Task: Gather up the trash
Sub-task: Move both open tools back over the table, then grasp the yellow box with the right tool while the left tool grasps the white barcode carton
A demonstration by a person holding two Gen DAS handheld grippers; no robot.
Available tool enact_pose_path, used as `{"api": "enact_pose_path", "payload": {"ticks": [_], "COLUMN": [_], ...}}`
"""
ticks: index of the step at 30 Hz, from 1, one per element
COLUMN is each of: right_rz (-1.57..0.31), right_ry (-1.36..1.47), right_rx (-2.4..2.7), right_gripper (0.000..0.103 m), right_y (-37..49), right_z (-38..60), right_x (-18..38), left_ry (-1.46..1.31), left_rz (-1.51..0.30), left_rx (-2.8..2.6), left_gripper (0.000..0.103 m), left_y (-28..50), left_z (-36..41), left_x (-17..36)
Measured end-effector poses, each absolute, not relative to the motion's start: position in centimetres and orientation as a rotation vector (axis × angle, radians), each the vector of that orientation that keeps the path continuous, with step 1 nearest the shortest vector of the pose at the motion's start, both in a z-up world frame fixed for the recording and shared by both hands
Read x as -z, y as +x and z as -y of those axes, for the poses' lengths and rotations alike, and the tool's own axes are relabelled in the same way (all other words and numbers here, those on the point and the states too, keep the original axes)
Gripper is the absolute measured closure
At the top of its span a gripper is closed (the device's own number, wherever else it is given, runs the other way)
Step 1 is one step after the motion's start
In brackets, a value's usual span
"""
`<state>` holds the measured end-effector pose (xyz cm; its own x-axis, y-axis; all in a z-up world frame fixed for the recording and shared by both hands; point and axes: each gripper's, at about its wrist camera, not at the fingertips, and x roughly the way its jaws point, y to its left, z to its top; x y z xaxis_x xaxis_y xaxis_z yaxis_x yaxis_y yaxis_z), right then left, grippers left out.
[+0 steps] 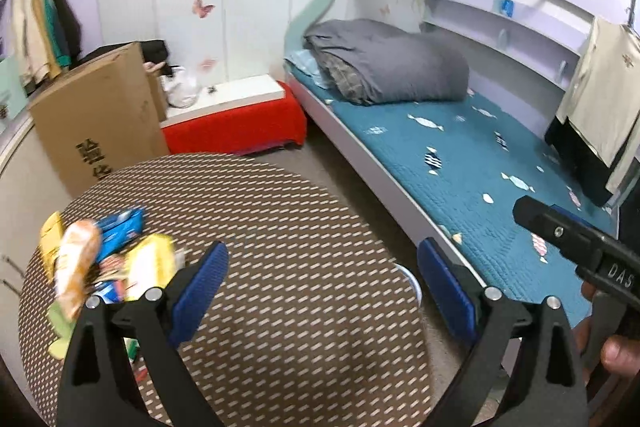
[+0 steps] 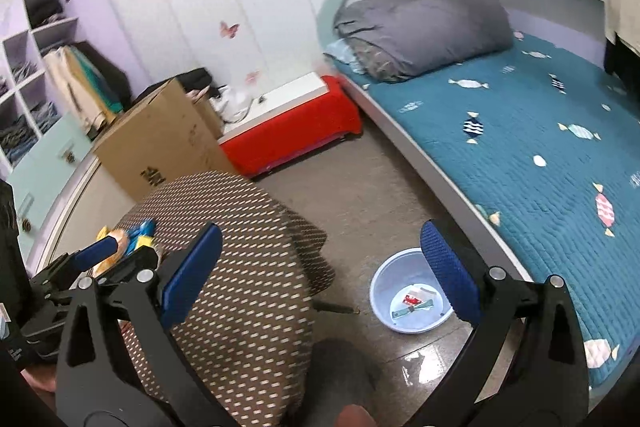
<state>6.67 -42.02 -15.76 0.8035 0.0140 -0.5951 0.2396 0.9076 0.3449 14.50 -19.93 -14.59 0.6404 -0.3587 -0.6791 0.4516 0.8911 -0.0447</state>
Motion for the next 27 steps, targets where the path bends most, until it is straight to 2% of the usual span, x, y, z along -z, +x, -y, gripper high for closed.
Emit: {"api": "enact_pose_path", "payload": {"ticks": [9, 18, 27], "right_rz": [-0.688, -0.784, -0.867], "right_ry": [0.352, 0.301, 0.303], "right_rx": [0.024, -0.103, -0.229], "right_gripper": [0.006, 0.006, 0.006], "right_y": [8.7, 12.9, 18.1], "right_z": [35.0, 27.8, 22.3], "right_x": [15.4, 17.5, 20.1], "left_ry": [0.076, 0.060, 0.123], "left_rz": [-0.718, -0.754, -0.783], "left_rx": [0.340, 0.182, 0.167], "left_gripper": [0.010, 0.010, 0.010], "left_y": [13.3, 14.6, 14.8], "left_z": [10.1, 0.8, -0.7], "left_x": [15.3, 18.3, 20.5]}}
